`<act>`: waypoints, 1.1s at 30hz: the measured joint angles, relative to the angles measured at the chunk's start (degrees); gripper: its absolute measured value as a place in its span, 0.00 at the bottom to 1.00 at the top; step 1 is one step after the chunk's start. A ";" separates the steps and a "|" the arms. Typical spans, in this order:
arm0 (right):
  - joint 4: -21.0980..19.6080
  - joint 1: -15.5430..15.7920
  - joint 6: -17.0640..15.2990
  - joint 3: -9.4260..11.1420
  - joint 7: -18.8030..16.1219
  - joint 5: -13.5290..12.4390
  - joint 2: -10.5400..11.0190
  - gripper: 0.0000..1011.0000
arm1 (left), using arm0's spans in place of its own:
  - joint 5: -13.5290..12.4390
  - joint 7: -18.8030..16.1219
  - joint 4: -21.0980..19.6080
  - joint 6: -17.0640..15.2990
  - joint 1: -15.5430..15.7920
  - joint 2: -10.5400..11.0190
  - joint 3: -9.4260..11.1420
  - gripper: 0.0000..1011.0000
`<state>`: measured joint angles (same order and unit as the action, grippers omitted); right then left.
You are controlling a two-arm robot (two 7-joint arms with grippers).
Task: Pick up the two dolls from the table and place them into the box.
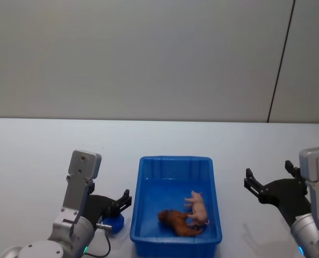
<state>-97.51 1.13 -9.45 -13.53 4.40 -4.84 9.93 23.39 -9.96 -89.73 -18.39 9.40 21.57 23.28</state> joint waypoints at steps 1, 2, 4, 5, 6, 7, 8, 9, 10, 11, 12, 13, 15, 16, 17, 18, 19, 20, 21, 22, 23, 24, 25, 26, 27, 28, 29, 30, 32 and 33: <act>0.00 0.00 0.00 0.00 0.00 0.00 0.00 0.99 | 0.01 0.03 0.20 -0.17 0.09 -0.08 -0.03 0.99; 0.00 0.00 0.00 0.00 0.00 0.00 0.00 0.99 | 0.01 0.07 0.39 -0.39 0.18 -0.16 -0.06 0.99; 0.00 0.01 0.00 0.00 0.00 0.00 0.00 0.99 | 0.02 0.14 0.93 -0.87 0.48 -0.38 -0.13 0.99; 0.00 0.00 0.00 0.00 0.00 0.00 0.00 0.99 | 0.02 0.16 1.11 -1.02 0.53 -0.45 -0.17 0.99; 0.00 0.00 0.00 0.00 0.00 0.00 0.00 0.99 | 0.02 0.21 1.51 -1.30 0.71 -0.61 -0.23 0.99; 0.00 0.00 0.00 0.00 0.00 0.00 0.00 0.99 | 0.02 0.25 1.67 -1.48 0.78 -0.68 -0.25 0.99; 0.00 0.00 0.00 0.00 -0.01 0.00 0.00 0.99 | 0.02 0.27 1.82 -1.61 0.85 -0.75 -0.28 0.99; 0.01 0.00 0.00 0.00 0.00 0.00 0.00 0.99 | 0.02 0.29 1.97 -1.73 0.93 -0.83 -0.30 0.99; 0.01 0.00 0.00 0.00 -0.01 0.00 0.00 0.99 | 0.02 0.33 2.29 -1.96 1.05 -0.95 -0.36 0.99; 0.01 0.00 0.00 0.00 -0.01 0.00 0.00 0.99 | 0.02 0.35 2.42 -2.07 1.10 -1.00 -0.39 0.99; 0.01 0.00 0.00 0.00 -0.01 0.00 0.00 0.99 | 0.02 0.37 2.55 -2.22 1.15 -1.05 -0.42 0.99; 0.01 0.00 0.00 0.00 -0.01 0.00 0.00 0.99 | 0.03 0.43 2.78 -2.46 1.24 -1.15 -0.46 0.99; 0.00 0.00 0.00 0.00 -0.01 0.00 0.00 0.99 | 0.08 0.53 3.11 -2.86 1.34 -1.28 -0.53 0.99; 0.01 0.00 0.00 0.00 -0.01 0.00 0.00 0.99 | 0.11 0.56 3.23 -2.97 1.37 -1.33 -0.56 0.99; 0.01 0.00 0.00 0.00 -0.01 0.00 0.00 0.99 | 0.14 0.59 3.29 -3.09 1.38 -1.35 -0.57 0.99; 0.01 0.00 0.00 0.00 -0.01 0.00 0.00 0.99 | 0.17 0.63 3.39 -3.22 1.39 -1.39 -0.61 0.99; 0.01 0.00 0.00 0.00 -0.01 0.00 0.00 0.99 | 0.25 0.69 3.53 -3.45 1.40 -1.44 -0.65 0.99; 0.01 0.00 0.00 0.00 -0.01 0.00 0.00 0.99 | 0.32 0.74 3.59 -3.61 1.40 -1.47 -0.67 0.99; 0.01 0.00 0.00 0.00 -0.01 0.00 0.00 0.99 | 0.38 0.76 3.64 -3.71 1.40 -1.49 -0.69 0.99; 0.01 0.00 0.00 0.00 -0.01 0.00 0.00 0.99 | 0.53 0.81 3.73 -3.91 1.40 -1.53 -0.74 0.99; 0.01 0.00 0.00 0.00 -0.01 0.00 0.00 0.99 | 0.61 0.84 3.76 -4.01 1.38 -1.55 -0.76 0.99; 0.01 0.01 0.00 0.00 -0.01 0.00 0.00 0.99 | 0.68 0.87 3.79 -4.10 1.36 -1.56 -0.77 0.99; 0.01 0.00 0.00 0.00 -0.01 0.00 0.00 0.99 | 0.83 0.91 3.83 -4.27 1.30 -1.59 -0.81 0.99; 0.01 0.01 0.00 0.00 -0.01 0.00 0.00 0.99 | 0.91 0.94 3.85 -4.35 1.25 -1.61 -0.83 0.99; 0.01 0.00 0.00 0.00 -0.01 0.00 0.00 0.99 | 0.98 0.96 3.87 -4.42 1.22 -1.61 -0.85 0.99; 0.01 0.00 0.00 0.00 -0.01 0.00 0.00 0.99 | 1.11 0.99 3.88 -4.61 1.15 -1.63 -0.89 0.99; 0.01 0.00 0.00 0.00 -0.01 0.00 0.00 0.99 | 1.11 0.99 3.88 -4.61 1.15 -1.63 -0.89 0.99; 0.01 0.00 0.00 0.00 -0.01 0.00 0.00 0.99 | 1.24 1.04 3.88 -4.76 1.07 -1.66 -0.94 0.99; 0.01 0.00 0.00 0.00 -0.01 0.00 0.00 0.99 | 1.37 1.09 3.88 -4.88 1.01 -1.69 -0.97 0.99; 0.01 0.00 0.00 0.00 -0.01 0.00 0.00 0.99 | 1.49 1.14 3.88 -5.03 0.95 -1.71 -1.00 0.98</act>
<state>-97.50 1.13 -9.45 -13.54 4.39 -4.83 9.93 24.89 -8.82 -85.85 -23.43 10.36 19.86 22.28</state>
